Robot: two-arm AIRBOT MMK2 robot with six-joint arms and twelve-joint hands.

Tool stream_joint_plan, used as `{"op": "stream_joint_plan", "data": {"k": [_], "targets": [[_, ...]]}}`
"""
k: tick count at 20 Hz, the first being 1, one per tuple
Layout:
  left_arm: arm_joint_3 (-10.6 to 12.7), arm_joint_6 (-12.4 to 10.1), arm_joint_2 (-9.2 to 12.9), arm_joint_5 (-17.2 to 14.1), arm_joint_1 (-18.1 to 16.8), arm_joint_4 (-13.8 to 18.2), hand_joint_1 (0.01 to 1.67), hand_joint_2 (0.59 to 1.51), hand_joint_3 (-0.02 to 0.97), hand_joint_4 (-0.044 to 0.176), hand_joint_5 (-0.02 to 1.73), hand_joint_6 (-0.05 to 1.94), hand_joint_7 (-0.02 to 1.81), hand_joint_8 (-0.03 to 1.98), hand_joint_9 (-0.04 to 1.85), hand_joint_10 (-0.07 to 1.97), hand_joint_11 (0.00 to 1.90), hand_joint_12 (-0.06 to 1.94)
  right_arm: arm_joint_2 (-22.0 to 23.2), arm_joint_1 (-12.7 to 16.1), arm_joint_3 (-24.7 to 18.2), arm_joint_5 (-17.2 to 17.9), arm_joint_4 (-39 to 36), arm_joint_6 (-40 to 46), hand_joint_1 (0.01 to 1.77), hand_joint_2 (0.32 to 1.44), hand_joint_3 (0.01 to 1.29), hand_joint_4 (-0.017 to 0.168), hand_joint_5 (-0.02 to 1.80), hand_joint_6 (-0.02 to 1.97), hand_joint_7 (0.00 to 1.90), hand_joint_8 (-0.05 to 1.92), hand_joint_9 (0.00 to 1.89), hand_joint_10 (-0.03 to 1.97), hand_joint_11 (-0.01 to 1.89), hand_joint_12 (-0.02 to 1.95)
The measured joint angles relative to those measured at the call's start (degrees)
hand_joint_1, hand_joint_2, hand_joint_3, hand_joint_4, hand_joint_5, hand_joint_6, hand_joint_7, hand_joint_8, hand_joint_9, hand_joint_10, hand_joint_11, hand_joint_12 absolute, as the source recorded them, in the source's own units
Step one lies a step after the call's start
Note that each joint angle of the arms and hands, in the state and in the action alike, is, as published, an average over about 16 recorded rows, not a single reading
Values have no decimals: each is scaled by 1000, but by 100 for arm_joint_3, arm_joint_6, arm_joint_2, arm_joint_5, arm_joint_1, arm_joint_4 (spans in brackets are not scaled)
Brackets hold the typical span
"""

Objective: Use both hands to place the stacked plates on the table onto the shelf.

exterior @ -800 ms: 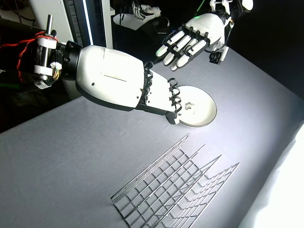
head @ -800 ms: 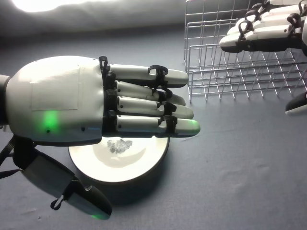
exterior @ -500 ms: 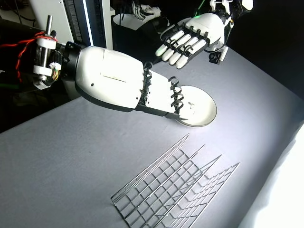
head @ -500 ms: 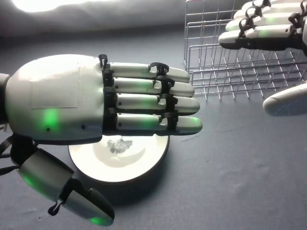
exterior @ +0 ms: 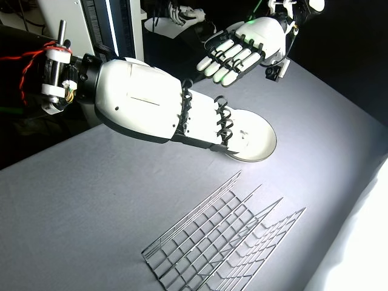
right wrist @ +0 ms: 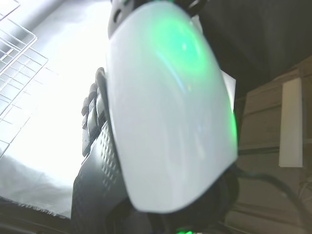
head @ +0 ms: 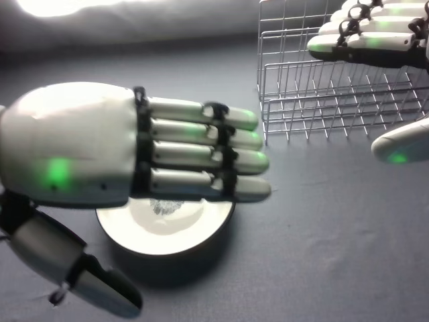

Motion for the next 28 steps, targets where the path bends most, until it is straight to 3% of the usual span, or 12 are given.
{"op": "stream_joint_plan", "data": {"k": [4,10,15,20,28], "targets": [[283,-358,-36,-134,-71,400,26,1068,32,4,19,2,19,-7,22,-7,15,0,3,-6,23,1,-1,-31,15,1084,14,5,18,19,15,7,17,15,15,-2],[924,-813,-240,-318,-14,1045,22,1071,29,4,19,2,19,-7,22,-7,15,1,7,-15,47,-5,-3,-65,15,1078,14,5,14,19,12,7,18,16,15,-3],[1397,-1069,-440,-414,71,1697,20,1075,26,4,21,2,18,-6,22,-7,15,1,14,-10,53,-8,-42,-97,15,1074,14,4,14,19,12,7,17,15,15,-2],[1692,-947,-570,-500,201,2117,20,1078,25,4,21,2,18,-7,22,-7,15,1,19,51,55,15,-190,-112,15,1070,14,3,14,18,12,7,15,16,15,-2],[1844,-541,-598,-501,377,2501,18,1081,26,5,20,1,15,-6,21,-6,15,0,66,123,110,183,-427,-67,14,1069,14,3,16,18,13,8,13,16,14,-1]]}}
